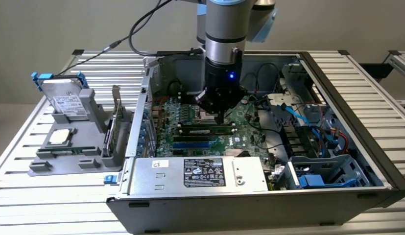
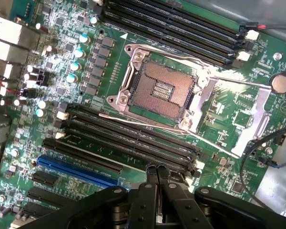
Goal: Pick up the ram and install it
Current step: 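Press down the ram until it locks into place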
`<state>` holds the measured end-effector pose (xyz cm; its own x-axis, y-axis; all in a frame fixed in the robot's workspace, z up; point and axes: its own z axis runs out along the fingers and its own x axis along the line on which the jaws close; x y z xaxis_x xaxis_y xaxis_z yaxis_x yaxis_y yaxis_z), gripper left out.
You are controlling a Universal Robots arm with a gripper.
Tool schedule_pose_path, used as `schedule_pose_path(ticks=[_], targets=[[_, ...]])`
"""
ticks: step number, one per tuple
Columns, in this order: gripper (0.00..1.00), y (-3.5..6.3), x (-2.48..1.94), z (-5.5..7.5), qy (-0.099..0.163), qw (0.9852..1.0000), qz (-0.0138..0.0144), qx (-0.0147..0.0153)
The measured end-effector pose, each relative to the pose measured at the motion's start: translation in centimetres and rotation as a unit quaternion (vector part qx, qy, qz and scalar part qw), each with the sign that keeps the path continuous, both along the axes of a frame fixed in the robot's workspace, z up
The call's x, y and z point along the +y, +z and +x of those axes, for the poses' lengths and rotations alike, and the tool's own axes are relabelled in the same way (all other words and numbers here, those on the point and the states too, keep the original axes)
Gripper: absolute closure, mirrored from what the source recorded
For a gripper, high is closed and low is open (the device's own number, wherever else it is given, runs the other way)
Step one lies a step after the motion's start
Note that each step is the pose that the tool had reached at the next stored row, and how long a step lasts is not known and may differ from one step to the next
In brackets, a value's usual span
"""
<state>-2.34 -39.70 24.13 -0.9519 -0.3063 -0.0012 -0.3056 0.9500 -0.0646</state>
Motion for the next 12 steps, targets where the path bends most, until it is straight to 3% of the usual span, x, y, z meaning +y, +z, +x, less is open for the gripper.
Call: schedule_pose_path(ticks=[5,12], targets=[[0.9,-0.01,0.01,-0.3,-0.023,0.9997,0.0006,0.0001],[0.9,-0.01,0.01,-1.9,-0.031,0.9995,0.0018,0.0002]])
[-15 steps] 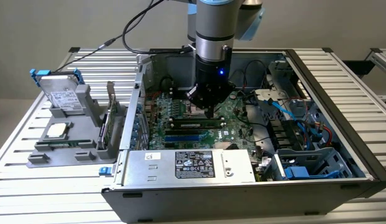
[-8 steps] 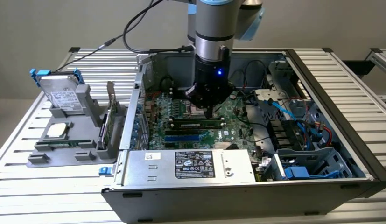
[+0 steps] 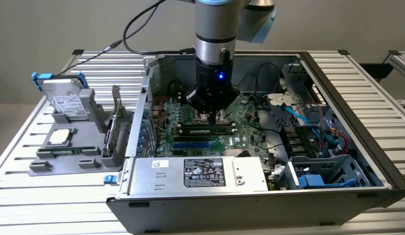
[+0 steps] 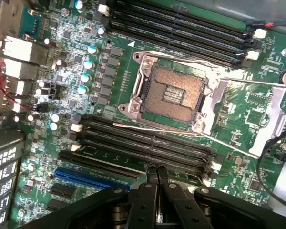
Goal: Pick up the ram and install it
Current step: 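Press down the ram until it locks into place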
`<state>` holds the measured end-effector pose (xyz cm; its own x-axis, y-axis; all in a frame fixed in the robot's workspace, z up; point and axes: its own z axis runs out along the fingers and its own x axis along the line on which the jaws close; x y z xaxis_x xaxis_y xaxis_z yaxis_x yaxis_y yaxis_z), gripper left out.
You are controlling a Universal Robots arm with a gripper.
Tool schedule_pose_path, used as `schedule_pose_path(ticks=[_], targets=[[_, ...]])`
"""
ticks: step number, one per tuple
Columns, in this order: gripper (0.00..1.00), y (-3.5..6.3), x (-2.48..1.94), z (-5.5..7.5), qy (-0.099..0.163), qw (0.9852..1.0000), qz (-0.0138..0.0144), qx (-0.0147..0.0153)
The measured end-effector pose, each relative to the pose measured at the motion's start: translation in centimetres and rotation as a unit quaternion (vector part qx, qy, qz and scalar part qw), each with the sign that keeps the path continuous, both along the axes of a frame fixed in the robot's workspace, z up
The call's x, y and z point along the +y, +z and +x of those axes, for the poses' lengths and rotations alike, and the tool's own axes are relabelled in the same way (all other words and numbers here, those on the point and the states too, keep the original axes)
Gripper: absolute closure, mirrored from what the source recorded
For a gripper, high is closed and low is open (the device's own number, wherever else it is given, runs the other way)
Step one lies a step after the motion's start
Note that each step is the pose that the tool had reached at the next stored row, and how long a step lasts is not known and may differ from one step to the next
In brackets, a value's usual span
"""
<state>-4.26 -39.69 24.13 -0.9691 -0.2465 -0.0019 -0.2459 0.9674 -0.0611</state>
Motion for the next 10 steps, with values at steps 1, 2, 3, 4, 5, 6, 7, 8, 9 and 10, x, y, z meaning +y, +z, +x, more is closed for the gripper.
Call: schedule_pose_path(ticks=[1,2,3,4,5,6,7,8,9,10], targets=[[0.9,0.0,0.0,-0.1,-0.003,1.0,0.0,0.0],[0.9,0.0,0.0,-0.17,-0.007,1.0,0.0,0.0001],[0.9,0.0,0.0,-0.22,-0.011,0.9999,0.0,0.0],[0.9,0.0,0.0,-0.26,-0.015,0.9999,0.0,0.0],[0.9,0.0,0.0,-0.28,-0.02,0.9998,0.0,0.0001],[0.9,0.01,-0.01,-0.31,-0.025,0.9997,0.0,0.0001],[0.9,0.01,-0.01,-0.32,-0.03,0.9995,0.0,0.0],[0.9,0.01,-0.01,-0.34,-0.035,0.9994,0.0,0.0],[0.9,0.01,-0.01,-0.36,-0.041,0.9992,0.0,0.0001],[0.9,0.01,-0.01,-0.38,-0.046,0.999,0.0,0.0]])
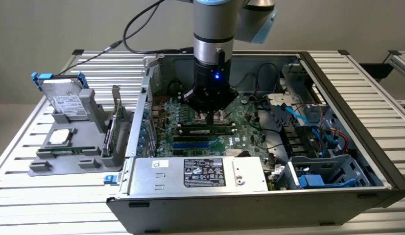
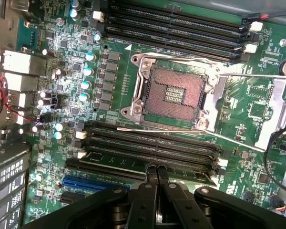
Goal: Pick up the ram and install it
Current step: 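Press down the ram until it locks into place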
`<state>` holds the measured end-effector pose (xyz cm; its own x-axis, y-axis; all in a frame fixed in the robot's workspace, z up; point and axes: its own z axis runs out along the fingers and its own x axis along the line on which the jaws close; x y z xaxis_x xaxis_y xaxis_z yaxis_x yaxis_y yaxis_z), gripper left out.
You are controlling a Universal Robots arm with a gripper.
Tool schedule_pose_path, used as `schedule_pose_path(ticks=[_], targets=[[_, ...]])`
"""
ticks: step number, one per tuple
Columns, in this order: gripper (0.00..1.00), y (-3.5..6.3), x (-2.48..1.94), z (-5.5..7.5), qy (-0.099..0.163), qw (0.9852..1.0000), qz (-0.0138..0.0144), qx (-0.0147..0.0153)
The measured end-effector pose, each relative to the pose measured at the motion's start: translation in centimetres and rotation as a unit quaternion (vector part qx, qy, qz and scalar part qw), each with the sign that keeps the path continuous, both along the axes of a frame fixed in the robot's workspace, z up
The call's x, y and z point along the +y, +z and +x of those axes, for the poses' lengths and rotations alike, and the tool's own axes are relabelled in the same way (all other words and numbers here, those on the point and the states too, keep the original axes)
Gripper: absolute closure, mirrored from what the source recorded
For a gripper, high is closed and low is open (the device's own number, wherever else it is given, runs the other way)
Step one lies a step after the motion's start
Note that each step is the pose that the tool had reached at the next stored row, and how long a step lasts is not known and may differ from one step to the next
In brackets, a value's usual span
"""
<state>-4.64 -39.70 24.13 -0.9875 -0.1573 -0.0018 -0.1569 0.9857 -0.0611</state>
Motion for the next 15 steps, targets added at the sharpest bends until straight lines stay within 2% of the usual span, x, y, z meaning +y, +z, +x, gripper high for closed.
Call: schedule_pose_path(ticks=[6,11,15], targets=[[0.9,0.01,0.01,-0.14,-0.025,0.9997,0.0001,-0.0001],[0.9,0.25,-0.08,-0.41,-0.029,0.9996,0.0,0.0],[0.9,0.83,-0.33,-0.6,-0.03,0.9996,0.0001,0.0]])
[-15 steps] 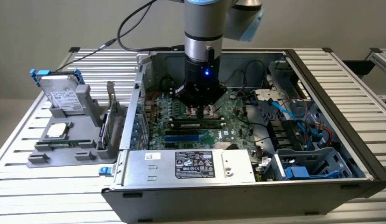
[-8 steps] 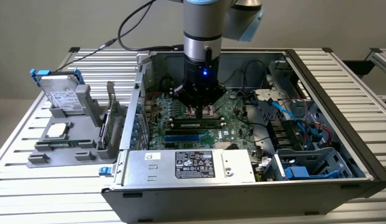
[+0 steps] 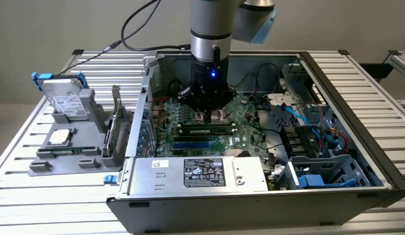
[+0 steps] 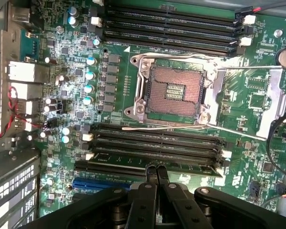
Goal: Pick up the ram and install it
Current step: 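Press down the ram until it locks into place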
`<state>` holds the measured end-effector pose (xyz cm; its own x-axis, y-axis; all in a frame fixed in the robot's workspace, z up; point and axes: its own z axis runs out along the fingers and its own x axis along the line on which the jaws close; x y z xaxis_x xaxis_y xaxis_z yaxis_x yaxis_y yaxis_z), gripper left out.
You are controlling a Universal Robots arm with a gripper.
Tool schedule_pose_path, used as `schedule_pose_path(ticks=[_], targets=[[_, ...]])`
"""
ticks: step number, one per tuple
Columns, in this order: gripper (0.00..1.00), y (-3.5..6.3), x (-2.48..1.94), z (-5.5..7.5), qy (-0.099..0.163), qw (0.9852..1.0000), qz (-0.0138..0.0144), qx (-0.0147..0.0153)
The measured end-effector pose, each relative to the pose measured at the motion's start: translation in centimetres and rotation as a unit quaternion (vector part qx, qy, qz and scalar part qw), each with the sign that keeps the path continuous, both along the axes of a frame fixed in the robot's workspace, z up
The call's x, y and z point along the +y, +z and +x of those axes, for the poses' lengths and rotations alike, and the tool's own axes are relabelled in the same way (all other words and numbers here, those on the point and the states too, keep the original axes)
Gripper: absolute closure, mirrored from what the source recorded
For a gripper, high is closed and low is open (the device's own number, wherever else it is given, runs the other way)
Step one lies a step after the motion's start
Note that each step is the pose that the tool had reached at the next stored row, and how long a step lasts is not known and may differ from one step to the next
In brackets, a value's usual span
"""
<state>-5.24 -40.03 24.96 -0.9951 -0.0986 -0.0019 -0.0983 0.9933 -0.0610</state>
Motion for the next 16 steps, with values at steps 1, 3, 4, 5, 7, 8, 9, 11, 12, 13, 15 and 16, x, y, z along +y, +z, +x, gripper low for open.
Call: schedule_pose_path(ticks=[1,3,4,5,7,8,9,11,12,13,15,16], targets=[[0.9,0.12,-0.09,-0.04,0.0,1.0,0.0,0.0],[0.9,0.35,-0.39,-0.06,-0.001,1.0,-0.0001,0.0],[0.9,0.44,-0.52,-0.05,-0.001,1.0,0.0,0.0],[0.9,0.49,-0.62,-0.05,-0.002,1.0,-0.0001,0.0],[0.9,0.51,-0.72,-0.06,-0.006,1.0,0.0,0.0],[0.9,0.51,-0.76,-0.06,-0.008,1.0,0.0003,0.0001],[0.9,0.51,-0.76,-0.06,-0.008,1.0,0.0005,0.0001],[0.9,0.51,-0.76,-0.06,-0.008,1.0,0.0005,0.0001],[0.9,0.51,-0.76,-0.06,-0.008,1.0,0.0005,0.0001],[0.9,0.51,-0.76,-0.06,-0.008,1.0,0.0005,0.0001],[0.9,0.51,-0.77,-0.06,-0.008,1.0,0.0005,0.0001],[0.9,0.51,-0.77,-0.06,-0.008,1.0,0.0005,0.0001]])
